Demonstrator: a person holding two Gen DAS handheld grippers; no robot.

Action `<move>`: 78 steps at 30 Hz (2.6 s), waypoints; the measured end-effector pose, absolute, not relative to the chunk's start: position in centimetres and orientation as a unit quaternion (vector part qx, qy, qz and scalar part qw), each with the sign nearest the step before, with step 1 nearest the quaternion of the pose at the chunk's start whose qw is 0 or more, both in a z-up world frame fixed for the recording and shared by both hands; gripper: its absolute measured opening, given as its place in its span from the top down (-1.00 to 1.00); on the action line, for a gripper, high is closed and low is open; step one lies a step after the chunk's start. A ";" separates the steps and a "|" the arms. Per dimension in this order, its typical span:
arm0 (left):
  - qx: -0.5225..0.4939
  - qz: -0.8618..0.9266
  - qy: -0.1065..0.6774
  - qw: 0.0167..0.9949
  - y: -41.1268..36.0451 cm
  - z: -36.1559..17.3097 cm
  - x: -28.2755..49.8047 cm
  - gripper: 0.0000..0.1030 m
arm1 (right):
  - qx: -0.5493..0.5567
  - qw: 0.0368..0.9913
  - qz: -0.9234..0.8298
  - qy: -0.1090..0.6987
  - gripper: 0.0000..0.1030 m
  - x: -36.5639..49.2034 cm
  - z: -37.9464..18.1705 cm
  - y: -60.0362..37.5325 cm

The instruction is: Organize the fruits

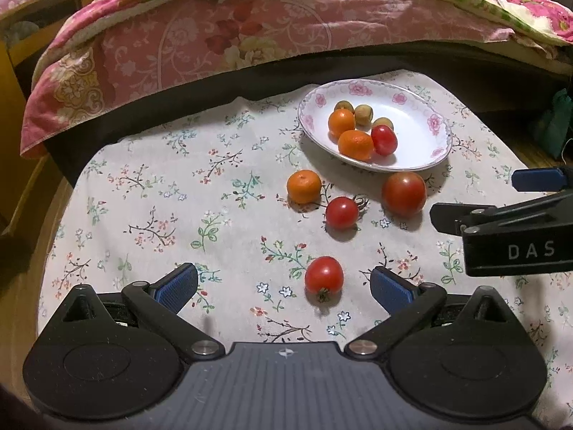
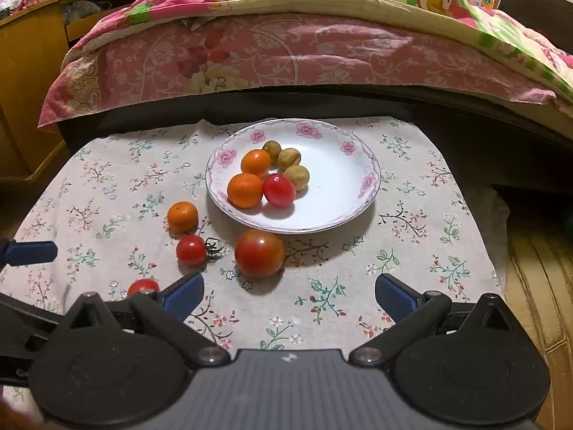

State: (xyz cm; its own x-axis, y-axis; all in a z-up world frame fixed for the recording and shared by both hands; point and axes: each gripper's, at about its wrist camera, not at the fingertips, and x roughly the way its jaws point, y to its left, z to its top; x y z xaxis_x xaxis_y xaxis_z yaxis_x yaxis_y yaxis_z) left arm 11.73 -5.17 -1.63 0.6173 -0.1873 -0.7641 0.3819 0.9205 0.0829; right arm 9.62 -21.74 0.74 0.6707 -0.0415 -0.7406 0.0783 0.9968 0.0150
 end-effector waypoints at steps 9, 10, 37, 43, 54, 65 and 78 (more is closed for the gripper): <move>0.125 -0.159 0.415 0.887 -5.4 -2.0 11.8 -1.00 | 0.024 0.912 -0.031 0.408 -1.00 9.6 0.6 -21.8; 0.128 -0.158 0.416 0.886 -5.5 -2.1 11.8 -1.00 | 0.023 0.912 -0.031 0.408 -1.00 9.6 0.6 -21.8; 0.139 -0.161 0.424 0.880 -5.7 -2.7 12.0 -1.00 | 0.022 0.910 -0.031 0.413 -1.00 9.7 0.4 -21.8; 0.144 -0.165 0.421 0.880 -5.8 -2.7 11.9 -1.00 | 0.022 0.909 -0.029 0.414 -1.00 9.8 0.4 -21.7; 0.142 -0.173 0.433 0.873 -5.5 -3.2 12.3 -1.00 | 0.024 0.913 -0.016 0.406 -1.00 11.8 0.0 -21.2; 0.150 -0.190 0.416 0.876 -5.6 -3.3 12.0 -1.00 | 0.027 0.910 0.001 0.414 -0.86 14.5 -1.4 -21.1; 0.165 -0.210 0.415 0.870 -6.5 -3.8 12.0 -1.00 | 0.046 0.891 0.025 0.451 0.07 15.5 -3.5 -21.4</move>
State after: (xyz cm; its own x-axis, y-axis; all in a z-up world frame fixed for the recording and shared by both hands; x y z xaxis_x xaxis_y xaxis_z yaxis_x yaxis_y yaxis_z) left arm 12.00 -6.50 -3.75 0.5680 -0.2280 -0.7908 0.5020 0.8574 0.1133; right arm 15.52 -21.44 -3.46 0.5914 0.0861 -0.8018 -0.0033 0.9945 0.1043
